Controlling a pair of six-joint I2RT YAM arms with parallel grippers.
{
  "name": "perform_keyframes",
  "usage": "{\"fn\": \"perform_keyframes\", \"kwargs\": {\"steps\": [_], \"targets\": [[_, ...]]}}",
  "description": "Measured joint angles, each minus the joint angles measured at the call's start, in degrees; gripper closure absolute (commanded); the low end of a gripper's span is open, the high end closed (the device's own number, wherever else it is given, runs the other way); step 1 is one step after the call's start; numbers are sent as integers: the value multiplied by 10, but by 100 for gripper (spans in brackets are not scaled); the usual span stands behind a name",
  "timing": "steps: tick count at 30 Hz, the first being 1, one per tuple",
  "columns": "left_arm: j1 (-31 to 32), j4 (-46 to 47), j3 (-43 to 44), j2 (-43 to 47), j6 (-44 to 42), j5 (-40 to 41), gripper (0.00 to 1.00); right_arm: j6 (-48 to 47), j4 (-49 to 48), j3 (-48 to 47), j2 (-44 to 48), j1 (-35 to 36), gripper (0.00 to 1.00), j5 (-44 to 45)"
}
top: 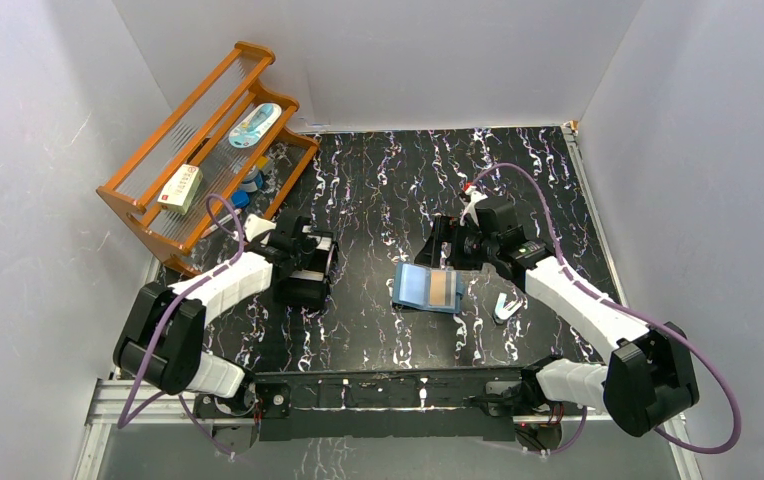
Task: Put the credit cards into the card holder
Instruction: Pick up the credit card from the storage box.
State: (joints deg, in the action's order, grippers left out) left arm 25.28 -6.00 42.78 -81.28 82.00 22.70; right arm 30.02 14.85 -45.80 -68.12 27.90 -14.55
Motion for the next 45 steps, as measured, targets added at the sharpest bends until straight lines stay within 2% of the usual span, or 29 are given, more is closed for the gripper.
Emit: {"fn": "perform_keyframes", "kwargs": {"steps": [15,20,36,40,45], "targets": [[0,0,0,7,-29,20,96,12,-3,6,-10,0,2,-20],[0,-21,0,15,-23,17,97,13,-3,6,-10,0,2,-21],[0,-170,43,97,63,7,100,12,-2,7,-7,0,2,-21],[0,-189,59,122,29,13,100,13,2,7,2,0,2,-15],[0,-189,80,142,-65,9,100,17,2,16,16,0,2,2]]}}
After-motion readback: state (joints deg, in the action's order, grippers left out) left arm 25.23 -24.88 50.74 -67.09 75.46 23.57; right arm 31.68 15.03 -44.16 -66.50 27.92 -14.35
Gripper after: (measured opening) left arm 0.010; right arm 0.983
